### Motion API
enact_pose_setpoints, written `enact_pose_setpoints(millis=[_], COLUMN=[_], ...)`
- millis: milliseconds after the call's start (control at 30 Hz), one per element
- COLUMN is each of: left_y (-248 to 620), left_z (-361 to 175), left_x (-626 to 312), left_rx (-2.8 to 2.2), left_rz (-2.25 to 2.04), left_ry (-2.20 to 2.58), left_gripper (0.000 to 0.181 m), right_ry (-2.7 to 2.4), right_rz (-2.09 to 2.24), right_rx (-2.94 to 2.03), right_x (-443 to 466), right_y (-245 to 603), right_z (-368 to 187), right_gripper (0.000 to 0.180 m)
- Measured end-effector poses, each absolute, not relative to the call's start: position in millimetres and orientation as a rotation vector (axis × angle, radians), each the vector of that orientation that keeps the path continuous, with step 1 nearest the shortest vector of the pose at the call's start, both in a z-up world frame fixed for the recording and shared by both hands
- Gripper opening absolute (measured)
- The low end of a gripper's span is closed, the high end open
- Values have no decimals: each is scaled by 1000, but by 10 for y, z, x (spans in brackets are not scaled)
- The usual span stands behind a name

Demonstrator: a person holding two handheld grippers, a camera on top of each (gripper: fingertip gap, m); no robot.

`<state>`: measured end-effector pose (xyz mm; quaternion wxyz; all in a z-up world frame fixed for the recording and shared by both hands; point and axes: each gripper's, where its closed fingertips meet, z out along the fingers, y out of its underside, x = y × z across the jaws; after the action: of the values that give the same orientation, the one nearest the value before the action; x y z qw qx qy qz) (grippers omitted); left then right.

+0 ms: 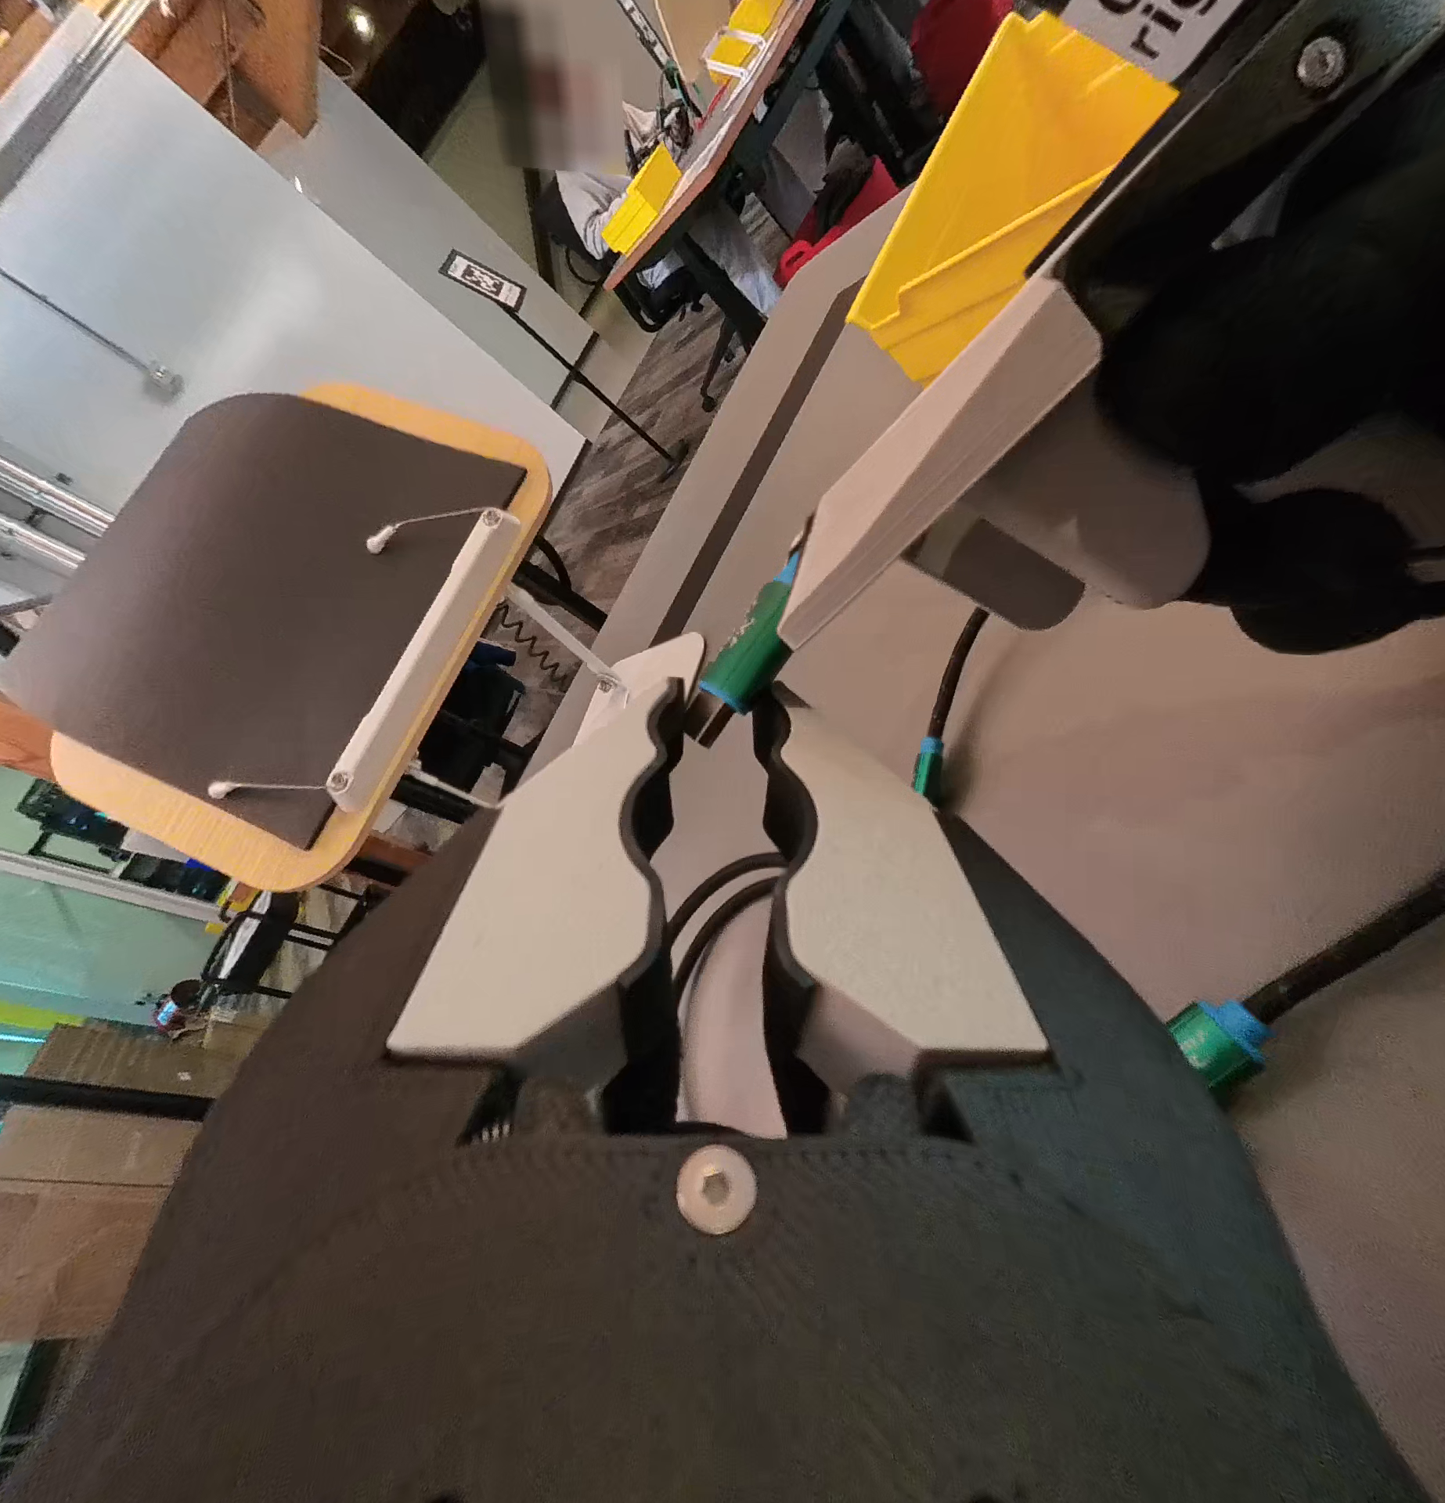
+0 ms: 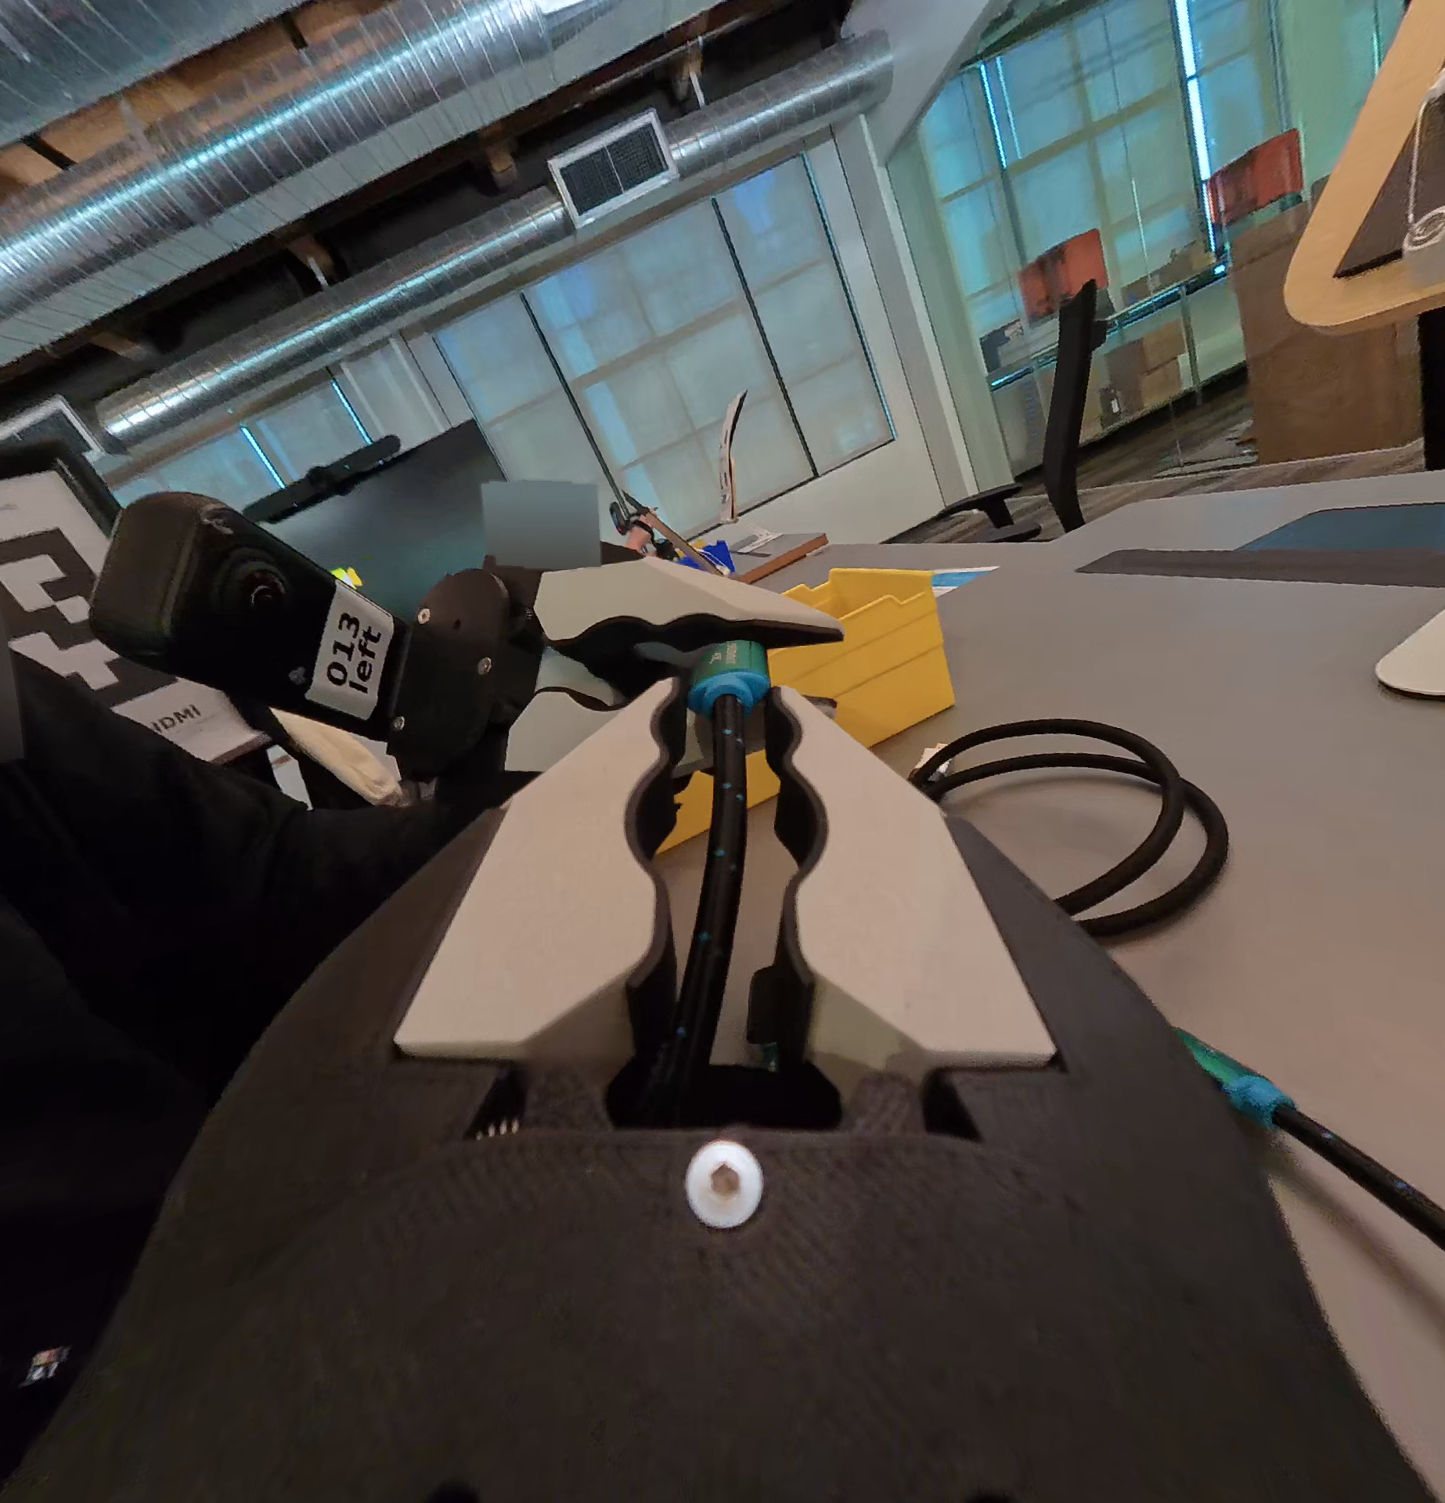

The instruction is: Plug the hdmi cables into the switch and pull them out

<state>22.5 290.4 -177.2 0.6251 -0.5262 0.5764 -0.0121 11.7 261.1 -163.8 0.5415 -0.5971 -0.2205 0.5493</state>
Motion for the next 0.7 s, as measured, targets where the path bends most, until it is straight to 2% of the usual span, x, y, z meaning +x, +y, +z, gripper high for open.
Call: enact_pose_setpoints(millis=[700], left_y=[2926], left_z=[-2040], left_x=[314], left_rx=[-1330], left_rz=[-181], left_ry=[1354], left_gripper=[17], right_ry=[-552], right_rz=[1181], right_rx=[-1485], right_x=[182], right_y=[2692], right_z=[-1820], right_gripper=[17])
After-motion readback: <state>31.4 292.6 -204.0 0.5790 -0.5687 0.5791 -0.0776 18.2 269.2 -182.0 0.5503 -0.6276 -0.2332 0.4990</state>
